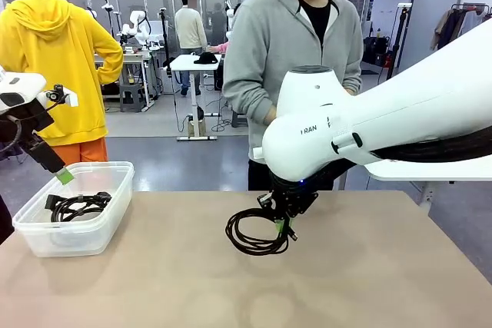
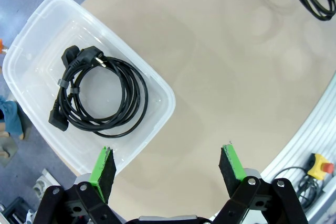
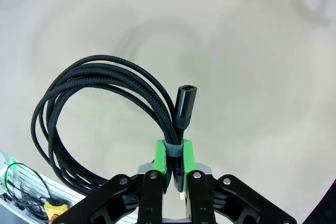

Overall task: Organize and store the cables.
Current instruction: Place the USB Extension Cable into the Organizing box.

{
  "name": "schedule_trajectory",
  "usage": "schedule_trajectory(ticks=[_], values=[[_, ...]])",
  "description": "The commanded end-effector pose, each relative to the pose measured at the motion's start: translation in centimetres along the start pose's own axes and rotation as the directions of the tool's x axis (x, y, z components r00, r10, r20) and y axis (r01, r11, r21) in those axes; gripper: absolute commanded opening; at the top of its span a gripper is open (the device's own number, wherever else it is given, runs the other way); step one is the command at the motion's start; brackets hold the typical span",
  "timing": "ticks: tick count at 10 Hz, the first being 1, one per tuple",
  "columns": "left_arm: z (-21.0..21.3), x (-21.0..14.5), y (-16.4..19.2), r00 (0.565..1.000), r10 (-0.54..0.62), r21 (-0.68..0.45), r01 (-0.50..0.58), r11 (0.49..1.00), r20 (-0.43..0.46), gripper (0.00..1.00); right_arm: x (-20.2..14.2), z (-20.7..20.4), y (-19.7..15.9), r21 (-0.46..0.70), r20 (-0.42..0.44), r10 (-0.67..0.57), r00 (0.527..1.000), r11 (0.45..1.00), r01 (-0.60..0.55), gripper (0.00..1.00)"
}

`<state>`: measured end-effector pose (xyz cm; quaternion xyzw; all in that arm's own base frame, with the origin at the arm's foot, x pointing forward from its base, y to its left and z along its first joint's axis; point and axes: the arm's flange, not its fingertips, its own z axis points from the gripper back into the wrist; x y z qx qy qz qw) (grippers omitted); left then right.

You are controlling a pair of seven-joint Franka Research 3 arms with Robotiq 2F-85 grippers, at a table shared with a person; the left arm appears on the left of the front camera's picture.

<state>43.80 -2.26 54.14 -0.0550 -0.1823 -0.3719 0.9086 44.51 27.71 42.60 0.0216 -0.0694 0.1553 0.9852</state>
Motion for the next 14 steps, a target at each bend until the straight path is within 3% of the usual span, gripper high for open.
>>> schedule_trajectory(ticks=[1,3,4,5,7,9,11,14], values=[[0.2,0.1,0.2,1.0,-0.01,0.007,0.01,1.0,-0.006,1.0,0.2,-1.2,-0.5,0.0,-0.011,-0.007,1.0,1.0,0.007,0.0],[0.2,0.1,0.2,1.0,-0.01,0.007,0.01,1.0,-0.006,1.0,0.2,-1.2,-0.5,0.0,-0.011,-0.007,1.0,1.0,0.007,0.0],[0.2,0.1,0.2,1.0,-0.01,0.007,0.01,1.0,-0.006,1.0,0.1,-0.8,-0.3,-0.001,-0.016,-0.006,1.0,1.0,0.005,0.15],[0.2,0.1,0.2,1.0,-0.01,0.007,0.01,1.0,-0.006,1.0,-1.0,-1.3,1.3,0.037,0.003,0.084,0.996,0.996,-0.084,0.15],[0.2,0.1,0.2,1.0,-0.01,0.007,0.01,1.0,-0.006,1.0,0.9,-1.8,6.5,0.055,0.058,-0.038,0.998,0.998,0.035,0.15],[0.2,0.1,0.2,1.0,-0.01,0.007,0.01,1.0,-0.006,1.0,2.1,-2.9,11.7,0.005,0.083,-0.075,0.994,0.997,0.074,0.15],[0.2,0.1,0.2,1.0,-0.01,0.007,0.01,1.0,-0.006,1.0,3.5,-6.0,15.7,-0.05,0.054,-0.071,0.996,0.996,0.074,0.15],[0.2,0.1,0.2,1.0,-0.01,0.007,0.01,1.0,-0.006,1.0,4.6,-9.3,17.3,-0.1,0.026,-0.077,0.997,0.992,0.08,0.15]])
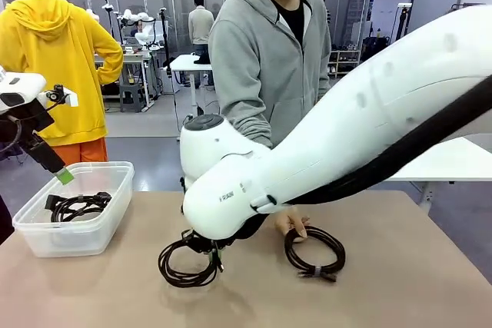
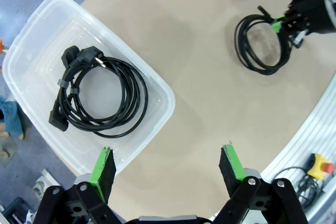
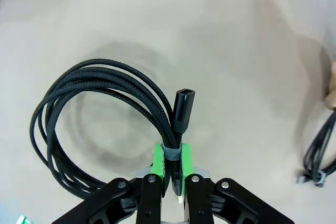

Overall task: Organize and store the cables.
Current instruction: Place the USB Extension Cable into the Organizing box.

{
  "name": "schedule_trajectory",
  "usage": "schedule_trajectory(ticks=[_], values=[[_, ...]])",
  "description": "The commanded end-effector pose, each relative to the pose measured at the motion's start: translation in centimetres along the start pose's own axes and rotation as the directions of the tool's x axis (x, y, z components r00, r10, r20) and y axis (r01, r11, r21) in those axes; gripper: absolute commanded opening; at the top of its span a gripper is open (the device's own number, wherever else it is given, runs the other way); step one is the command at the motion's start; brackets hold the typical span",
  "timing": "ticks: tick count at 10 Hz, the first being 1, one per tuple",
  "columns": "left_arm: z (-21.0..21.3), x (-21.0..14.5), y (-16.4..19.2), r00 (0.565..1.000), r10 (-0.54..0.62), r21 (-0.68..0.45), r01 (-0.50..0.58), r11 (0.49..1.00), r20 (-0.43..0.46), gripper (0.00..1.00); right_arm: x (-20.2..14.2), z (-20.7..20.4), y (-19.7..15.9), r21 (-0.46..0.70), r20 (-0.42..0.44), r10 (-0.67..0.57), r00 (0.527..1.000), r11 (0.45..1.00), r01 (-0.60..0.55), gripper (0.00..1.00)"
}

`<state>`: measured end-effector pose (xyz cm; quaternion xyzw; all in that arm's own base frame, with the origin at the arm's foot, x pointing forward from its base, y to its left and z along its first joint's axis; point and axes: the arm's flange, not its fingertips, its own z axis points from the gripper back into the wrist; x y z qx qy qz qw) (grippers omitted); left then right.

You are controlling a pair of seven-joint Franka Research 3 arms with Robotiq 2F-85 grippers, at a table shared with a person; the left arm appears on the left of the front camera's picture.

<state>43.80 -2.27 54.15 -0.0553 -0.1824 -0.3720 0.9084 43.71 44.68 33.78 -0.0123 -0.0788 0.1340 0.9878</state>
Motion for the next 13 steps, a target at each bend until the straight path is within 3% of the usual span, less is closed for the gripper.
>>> schedule_trajectory(ticks=[1,3,8,10,11,12,13], values=[[0.2,0.1,0.2,1.0,-0.009,0.007,0.009,1.0,-0.006,1.0,1.6,-0.1,1.1,-0.004,0.008,-0.038,0.999,0.999,0.038,0.15],[0.2,0.1,0.2,1.0,-0.009,0.007,0.009,1.0,-0.006,1.0,1.9,-1.0,0.9,-0.004,-0.008,-0.055,0.998,0.999,0.054,0.15],[1.1,0.2,-1.2,0.999,0.041,-0.041,-0.042,0.998,-0.022,1.0,0.7,1.5,-1.2,0.07,0.001,-0.07,0.998,0.995,0.07,1.0],[2.0,0.4,-3.7,0.997,0.053,-0.105,-0.058,0.993,-0.05,1.0,-0.8,5.4,-5.3,0.161,0.028,-0.028,0.999,0.987,0.023,1.0],[2.1,0.9,-5.0,0.994,0.079,-0.129,-0.089,0.988,-0.075,1.0,-1.7,7.6,-8.1,0.19,0.046,-0.002,0.999,0.982,-0.006,0.94],[2.5,1.7,-6.7,0.988,0.122,-0.116,-0.132,0.985,-0.09,1.0,-2.8,9.9,-11.1,0.225,0.06,0.058,0.997,0.972,-0.07,1.0],[2.1,3.0,-7.9,0.974,0.165,-0.136,-0.186,0.973,-0.153,1.0,-3.7,11.5,-14.2,0.248,0.09,0.084,0.992,0.963,-0.103,1.0]])
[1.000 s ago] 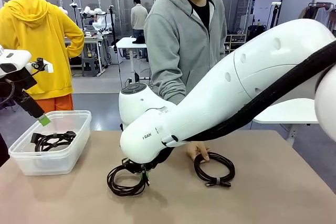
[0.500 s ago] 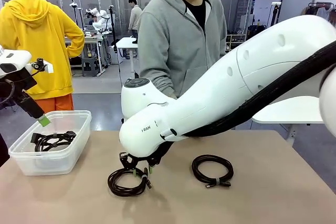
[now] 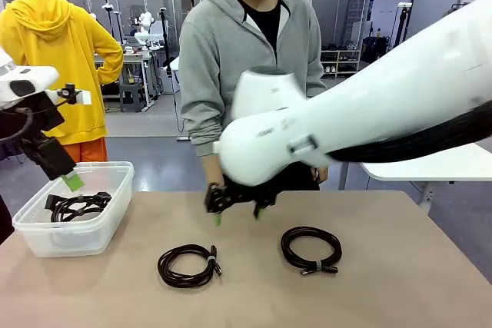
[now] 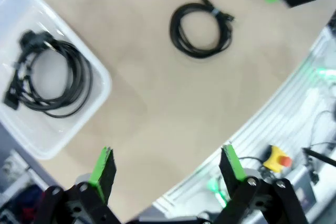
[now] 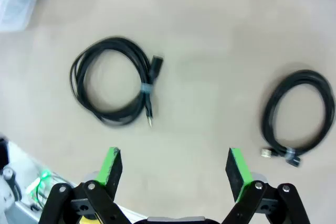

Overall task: Organize and store the cables.
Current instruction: Place the USB Extension Cable into the Organizing box.

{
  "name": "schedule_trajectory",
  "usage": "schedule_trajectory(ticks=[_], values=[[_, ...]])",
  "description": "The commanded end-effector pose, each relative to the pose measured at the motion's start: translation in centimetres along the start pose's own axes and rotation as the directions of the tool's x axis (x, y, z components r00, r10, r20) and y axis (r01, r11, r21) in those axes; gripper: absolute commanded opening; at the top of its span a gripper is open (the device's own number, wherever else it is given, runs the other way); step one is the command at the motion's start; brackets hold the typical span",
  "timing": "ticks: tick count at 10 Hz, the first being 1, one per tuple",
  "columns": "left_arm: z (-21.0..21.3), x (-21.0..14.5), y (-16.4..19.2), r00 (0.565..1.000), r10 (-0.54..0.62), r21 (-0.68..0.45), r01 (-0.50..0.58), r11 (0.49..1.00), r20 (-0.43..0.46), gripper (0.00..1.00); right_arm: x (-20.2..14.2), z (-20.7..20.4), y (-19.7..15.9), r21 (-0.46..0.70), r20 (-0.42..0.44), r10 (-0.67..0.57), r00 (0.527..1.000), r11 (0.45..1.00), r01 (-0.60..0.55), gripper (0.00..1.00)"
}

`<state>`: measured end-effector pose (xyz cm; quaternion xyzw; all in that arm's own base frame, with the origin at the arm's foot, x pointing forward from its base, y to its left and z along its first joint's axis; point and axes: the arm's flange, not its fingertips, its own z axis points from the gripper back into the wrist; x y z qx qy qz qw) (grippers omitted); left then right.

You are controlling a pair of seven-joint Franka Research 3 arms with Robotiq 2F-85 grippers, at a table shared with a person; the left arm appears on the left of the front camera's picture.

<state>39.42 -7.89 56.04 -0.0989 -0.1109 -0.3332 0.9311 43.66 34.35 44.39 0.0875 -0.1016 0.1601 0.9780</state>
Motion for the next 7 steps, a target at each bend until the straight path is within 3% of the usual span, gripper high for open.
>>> schedule_trajectory(ticks=[1,2,3,4,7], values=[[-0.4,2.9,-2.2,0.992,0.099,-0.069,-0.105,0.992,-0.083,1.0,-4.0,4.1,-6.4,0.083,0.009,0.109,0.994,0.99,-0.11,1.0],[-1.3,4.6,-3.4,0.99,0.115,-0.082,-0.121,0.989,-0.077,1.0,-6.1,6.0,-9.5,0.103,0.041,0.122,0.992,0.987,-0.126,1.0],[-2.6,7.0,-4.4,0.988,0.139,-0.134,-0.146,0.98,-0.062,1.0,-9.0,7.6,-11.9,0.149,0.059,0.216,0.975,0.964,-0.223,1.0],[-4.3,8.9,-4.8,0.988,0.122,-0.162,-0.136,0.977,-0.094,1.0,-11.5,8.3,-13.7,0.145,0.104,0.243,0.964,0.956,-0.256,1.0],[-8.1,12.9,-5.7,0.96,0.232,-0.107,-0.25,0.962,-0.156,1.0,-18.9,10.3,-17.4,0.175,0.235,0.343,0.91,0.906,-0.386,1.0]])
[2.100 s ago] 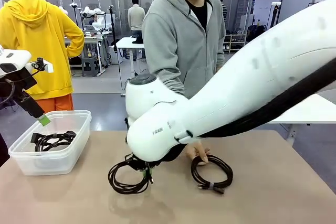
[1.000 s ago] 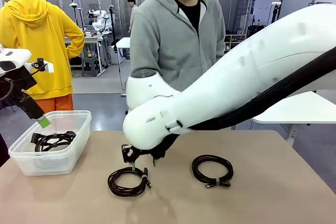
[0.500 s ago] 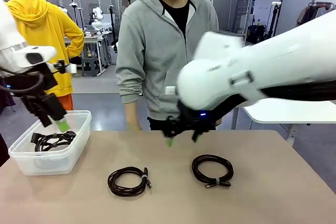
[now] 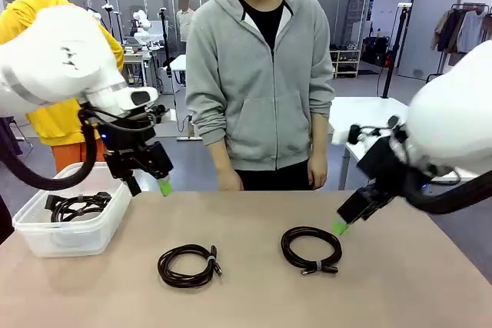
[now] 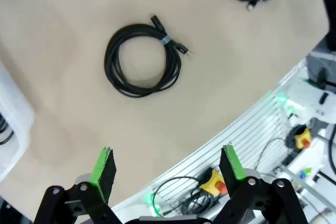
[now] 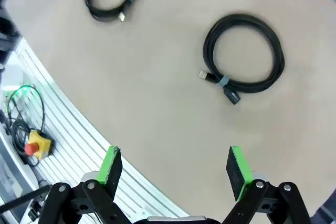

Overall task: Organize and store the cables.
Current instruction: Place the USB Extension Cable into the Organizing box.

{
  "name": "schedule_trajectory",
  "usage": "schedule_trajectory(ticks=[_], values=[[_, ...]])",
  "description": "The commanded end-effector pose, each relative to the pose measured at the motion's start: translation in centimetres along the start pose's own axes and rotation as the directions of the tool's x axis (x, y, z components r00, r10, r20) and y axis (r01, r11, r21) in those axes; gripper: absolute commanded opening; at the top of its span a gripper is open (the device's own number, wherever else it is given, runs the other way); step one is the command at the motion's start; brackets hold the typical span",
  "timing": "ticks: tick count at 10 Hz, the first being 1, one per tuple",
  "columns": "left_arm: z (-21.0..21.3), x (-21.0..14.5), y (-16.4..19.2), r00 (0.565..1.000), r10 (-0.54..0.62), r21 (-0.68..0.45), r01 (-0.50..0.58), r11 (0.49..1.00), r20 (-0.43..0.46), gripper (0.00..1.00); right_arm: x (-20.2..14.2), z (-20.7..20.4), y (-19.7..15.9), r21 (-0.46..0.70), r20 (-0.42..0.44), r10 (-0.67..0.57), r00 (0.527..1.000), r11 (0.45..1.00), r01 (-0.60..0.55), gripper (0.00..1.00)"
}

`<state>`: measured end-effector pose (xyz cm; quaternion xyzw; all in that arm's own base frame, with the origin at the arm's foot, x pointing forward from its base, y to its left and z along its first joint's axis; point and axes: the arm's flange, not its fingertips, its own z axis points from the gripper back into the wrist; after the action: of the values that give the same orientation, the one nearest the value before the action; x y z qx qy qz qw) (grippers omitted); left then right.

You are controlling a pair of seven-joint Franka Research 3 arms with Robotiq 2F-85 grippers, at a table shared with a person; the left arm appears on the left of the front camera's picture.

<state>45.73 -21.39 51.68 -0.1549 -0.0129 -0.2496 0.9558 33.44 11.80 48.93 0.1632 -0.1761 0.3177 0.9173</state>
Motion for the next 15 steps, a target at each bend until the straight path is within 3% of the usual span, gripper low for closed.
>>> schedule_trajectory(ticks=[1,2,7,9,12,13,14,15], values=[[1.2,-1.6,0.1,0.999,-0.034,0.004,0.034,0.999,0.016,1.0,-3.9,-0.1,1.3,0.046,0.07,0.077,0.995,0.996,-0.081,1.0],[1.2,-1.6,0.1,0.999,-0.034,0.004,0.034,0.999,0.016,1.0,0.0,0.0,0.0,0.0,0.0,0.0,1.0,1.0,0.0,1.0],[1.5,-0.8,-0.3,1.0,-0.014,0.009,0.014,1.0,0.023,1.0,0.0,0.3,-0.4,0.019,0.004,0.024,1.0,1.0,-0.024,1.0],[-1.7,0.4,-2.0,0.991,0.134,-0.062,-0.135,0.989,-0.028,1.0,-3.7,1.4,-2.6,-0.055,0.004,0.116,0.993,0.992,-0.116,1.0],[-6.3,2.2,-3.9,0.953,0.299,0.013,-0.3,0.954,0.044,1.0,-7.4,1.7,-4.7,-0.084,0.019,0.211,0.977,0.974,-0.209,1.0],[-8.4,3.8,-4.3,0.935,0.353,0.009,-0.353,0.935,0.04,1.0,-7.5,1.1,-4.7,-0.085,0.041,0.255,0.966,0.964,-0.251,1.0],[-10.5,5.5,-4.9,0.93,0.365,0.009,-0.366,0.931,0.026,1.0,-2.4,3.8,-5.5,-0.085,0.001,0.174,0.985,0.981,-0.173,1.0],[-12.5,7.4,-5.1,0.919,0.394,0.025,-0.394,0.919,0.004,1.0,-2.4,3.8,-5.5,-0.085,0.001,0.174,0.985,0.981,-0.173,1.0]])
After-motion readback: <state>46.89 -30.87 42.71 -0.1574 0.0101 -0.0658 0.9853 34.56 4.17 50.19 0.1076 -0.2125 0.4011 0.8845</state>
